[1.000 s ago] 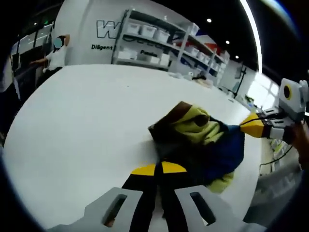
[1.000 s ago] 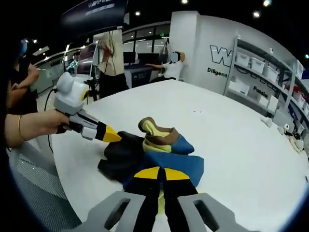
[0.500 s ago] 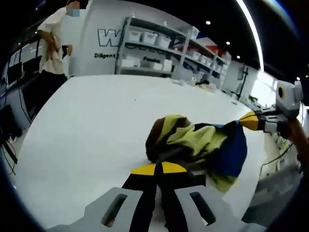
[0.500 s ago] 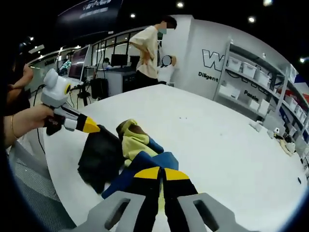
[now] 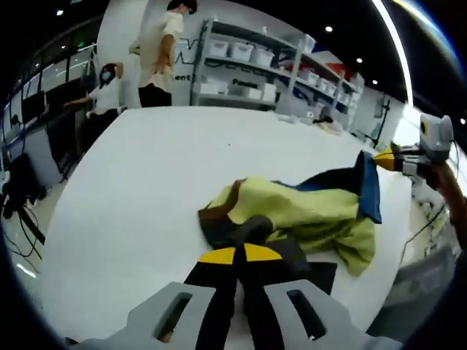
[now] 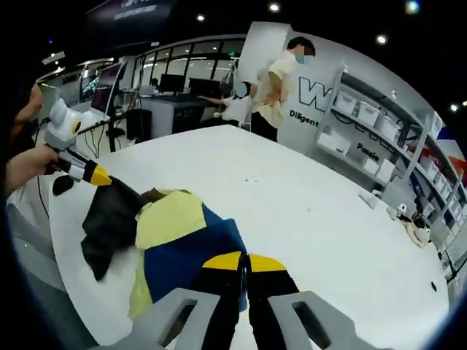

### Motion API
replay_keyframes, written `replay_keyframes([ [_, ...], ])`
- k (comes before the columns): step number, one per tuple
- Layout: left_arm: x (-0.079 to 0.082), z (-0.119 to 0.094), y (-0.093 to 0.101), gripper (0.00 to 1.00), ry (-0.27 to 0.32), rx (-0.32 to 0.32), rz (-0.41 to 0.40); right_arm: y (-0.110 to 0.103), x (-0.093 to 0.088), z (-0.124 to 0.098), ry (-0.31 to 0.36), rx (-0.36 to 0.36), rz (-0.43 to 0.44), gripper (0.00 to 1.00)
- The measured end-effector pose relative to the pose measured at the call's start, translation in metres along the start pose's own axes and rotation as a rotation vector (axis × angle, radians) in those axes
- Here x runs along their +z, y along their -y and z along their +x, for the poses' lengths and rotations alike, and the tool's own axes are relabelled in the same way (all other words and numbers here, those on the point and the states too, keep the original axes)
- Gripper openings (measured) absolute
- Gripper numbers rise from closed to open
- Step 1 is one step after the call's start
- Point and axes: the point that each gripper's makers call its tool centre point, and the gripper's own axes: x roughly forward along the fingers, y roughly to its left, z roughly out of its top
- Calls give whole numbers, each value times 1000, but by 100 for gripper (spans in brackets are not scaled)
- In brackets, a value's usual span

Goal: Fold the garment on the visible template until the final outline fits inside the template.

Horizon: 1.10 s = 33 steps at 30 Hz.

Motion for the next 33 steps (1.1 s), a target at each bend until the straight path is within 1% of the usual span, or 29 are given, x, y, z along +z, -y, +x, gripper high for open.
replay_keyframes([
  [3,-1,-1,-7,0,-9,10,-7,12,-2,5,-7,-3,16,0],
  [5,-1,0,-9,0,-11,4,-10,16,-4,7,-15,-6,25,0],
  [8,-3,2,-14,0,-35,9,-12,26,-11,10,-30,-17,38,0],
  [13,-11,4,-26,0,-90,41,6,42,-25,13,-64,-43,38,0],
  [17,-19,8,-41,0,-143,74,15,59,-41,14,-104,-60,71,0],
  [19,-24,8,-48,0,-187,98,0,68,-48,15,-121,-68,78,0],
  [22,-22,13,-53,0,-201,110,16,74,-57,15,-142,-76,79,0],
  [27,-23,18,-61,0,-242,134,34,83,-71,16,-180,-89,81,0],
  [31,-27,22,-69,0,-290,149,54,92,-85,15,-232,-99,73,0],
  [33,-27,24,-71,0,-300,149,64,98,-88,13,-230,-107,90,0],
])
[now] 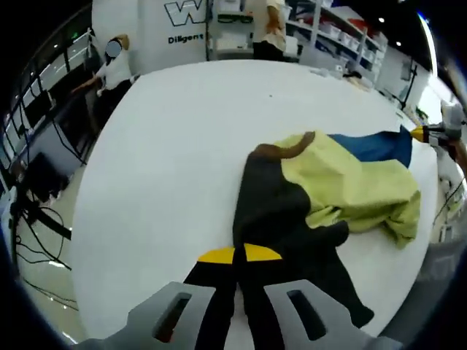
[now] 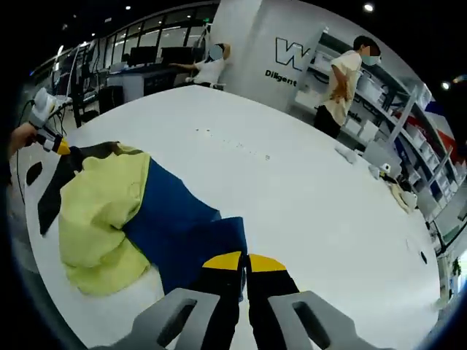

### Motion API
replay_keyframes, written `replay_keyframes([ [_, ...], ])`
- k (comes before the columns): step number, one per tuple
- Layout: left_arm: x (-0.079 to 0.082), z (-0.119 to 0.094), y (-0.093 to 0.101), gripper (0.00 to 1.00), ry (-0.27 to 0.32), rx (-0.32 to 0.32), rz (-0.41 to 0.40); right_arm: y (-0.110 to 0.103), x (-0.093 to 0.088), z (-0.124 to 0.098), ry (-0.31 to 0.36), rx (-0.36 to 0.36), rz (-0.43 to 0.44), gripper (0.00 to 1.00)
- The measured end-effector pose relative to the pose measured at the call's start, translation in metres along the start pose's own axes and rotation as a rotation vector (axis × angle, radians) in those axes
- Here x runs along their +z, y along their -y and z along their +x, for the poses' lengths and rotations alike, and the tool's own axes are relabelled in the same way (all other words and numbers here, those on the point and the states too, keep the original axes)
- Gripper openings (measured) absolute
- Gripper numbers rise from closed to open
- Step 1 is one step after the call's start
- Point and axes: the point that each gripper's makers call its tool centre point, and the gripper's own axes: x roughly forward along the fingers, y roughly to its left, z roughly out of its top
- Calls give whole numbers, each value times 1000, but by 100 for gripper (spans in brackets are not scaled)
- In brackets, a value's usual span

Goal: Fold the garment on the visible template until the final outline fits inside the template.

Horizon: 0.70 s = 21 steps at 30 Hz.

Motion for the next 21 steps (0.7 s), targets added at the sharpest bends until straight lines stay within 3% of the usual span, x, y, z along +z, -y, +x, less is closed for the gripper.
replay_keyframes([
  [12,2,13,-17,0,-46,43,57,25,-23,2,-37,-39,65,0],
  [21,12,21,-33,0,-39,80,87,30,-42,10,-80,-38,93,0],
])
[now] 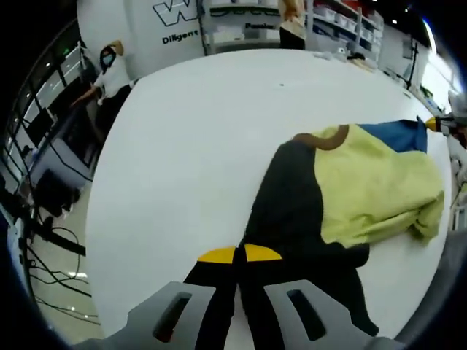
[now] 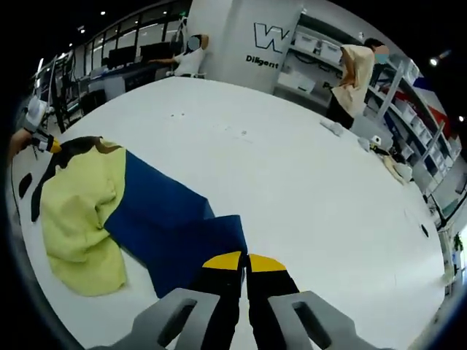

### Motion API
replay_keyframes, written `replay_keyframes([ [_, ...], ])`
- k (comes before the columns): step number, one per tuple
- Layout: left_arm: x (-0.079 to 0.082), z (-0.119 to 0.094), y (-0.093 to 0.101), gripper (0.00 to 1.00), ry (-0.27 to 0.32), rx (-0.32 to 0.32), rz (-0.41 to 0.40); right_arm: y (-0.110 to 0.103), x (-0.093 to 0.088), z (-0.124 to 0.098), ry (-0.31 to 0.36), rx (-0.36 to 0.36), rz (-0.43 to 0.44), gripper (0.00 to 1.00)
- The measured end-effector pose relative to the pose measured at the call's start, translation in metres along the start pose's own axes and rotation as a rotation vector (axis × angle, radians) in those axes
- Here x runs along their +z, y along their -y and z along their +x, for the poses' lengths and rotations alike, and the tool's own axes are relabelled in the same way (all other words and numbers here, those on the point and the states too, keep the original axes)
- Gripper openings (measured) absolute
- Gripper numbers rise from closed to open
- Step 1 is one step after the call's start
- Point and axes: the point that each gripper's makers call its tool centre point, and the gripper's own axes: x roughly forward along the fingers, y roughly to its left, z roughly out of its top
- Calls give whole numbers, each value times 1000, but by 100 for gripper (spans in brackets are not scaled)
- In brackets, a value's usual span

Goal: Fold the garment on the visible template until the final outline fits inside the template.

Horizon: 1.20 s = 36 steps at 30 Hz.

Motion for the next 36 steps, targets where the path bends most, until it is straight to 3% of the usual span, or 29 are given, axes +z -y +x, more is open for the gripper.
replay_keyframes([
  [13,2,14,-7,3,-12,36,2,-2,-21,-5,-49,36,9,0],
  [17,5,9,-10,8,11,74,6,-5,-21,-6,-29,43,41,0],
  [20,8,0,-15,15,46,102,23,0,-17,-9,5,5,84,0],
  [24,10,-10,-12,25,91,77,-17,-1,-13,-12,50,22,190,0],
  [29,9,-21,-2,44,140,47,-31,-17,-9,-19,93,84,240,25],
  [33,7,-27,9,56,162,16,-41,-40,-7,-26,118,152,234,37],
  [36,5,-34,24,66,178,-13,-44,-60,-11,-29,108,203,232,54],
])
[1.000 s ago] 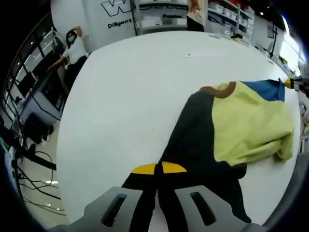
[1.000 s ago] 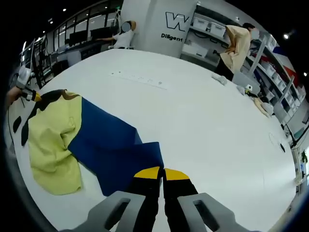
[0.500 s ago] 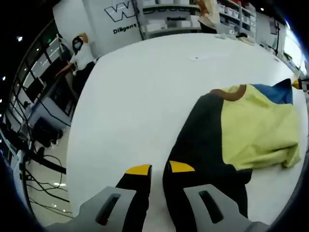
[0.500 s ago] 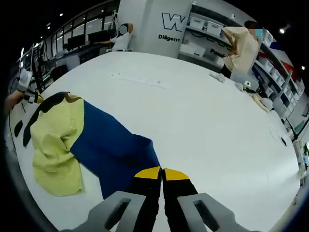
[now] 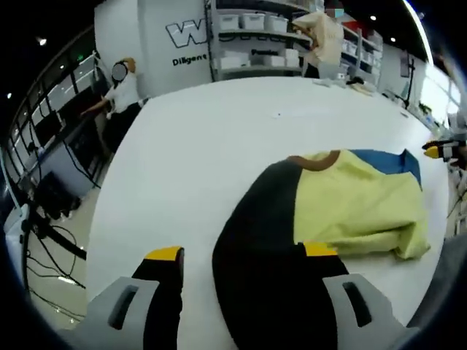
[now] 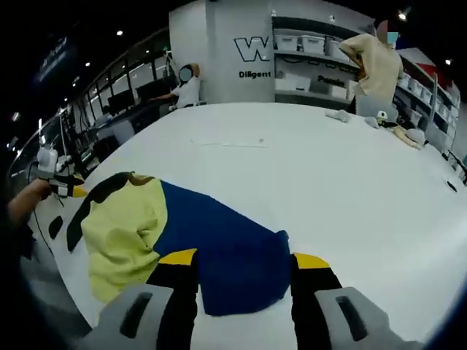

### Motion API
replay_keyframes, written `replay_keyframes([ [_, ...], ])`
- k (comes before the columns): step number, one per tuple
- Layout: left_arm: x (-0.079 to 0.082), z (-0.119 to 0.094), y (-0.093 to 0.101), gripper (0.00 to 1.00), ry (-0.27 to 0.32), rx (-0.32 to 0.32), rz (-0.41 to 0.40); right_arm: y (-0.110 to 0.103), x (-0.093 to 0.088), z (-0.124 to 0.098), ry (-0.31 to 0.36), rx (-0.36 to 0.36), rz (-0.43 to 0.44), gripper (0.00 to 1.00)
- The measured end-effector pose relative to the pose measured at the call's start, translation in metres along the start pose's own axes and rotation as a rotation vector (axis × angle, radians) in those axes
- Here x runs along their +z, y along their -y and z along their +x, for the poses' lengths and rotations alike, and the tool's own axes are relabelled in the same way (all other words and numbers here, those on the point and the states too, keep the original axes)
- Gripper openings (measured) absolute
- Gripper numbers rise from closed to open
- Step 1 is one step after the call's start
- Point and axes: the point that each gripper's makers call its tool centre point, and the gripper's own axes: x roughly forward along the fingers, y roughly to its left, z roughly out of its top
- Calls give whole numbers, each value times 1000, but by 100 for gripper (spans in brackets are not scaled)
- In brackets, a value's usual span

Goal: Fold the garment on the visible template until the final outline fits inside the template.

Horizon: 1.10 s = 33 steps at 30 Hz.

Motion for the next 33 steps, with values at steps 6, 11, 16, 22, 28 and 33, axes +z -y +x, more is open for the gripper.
replay_keyframes([
  [6,-6,-15,36,80,44,-82,-22,-42,-23,1,-28,98,-43,81],
  [11,-4,-25,54,91,94,-127,-38,-74,-33,-4,-33,177,-67,97],
  [16,-8,-32,66,99,103,-150,-28,-101,-40,-10,-36,233,-92,99],
  [22,-15,-42,82,99,112,-181,-38,-133,-46,-15,-48,299,-148,99],
  [28,-19,-51,90,99,130,-180,-29,-168,-53,-18,-54,343,-218,98],
  [33,-23,-56,99,99,134,-185,-11,-191,-57,-17,-60,389,-229,95],
])
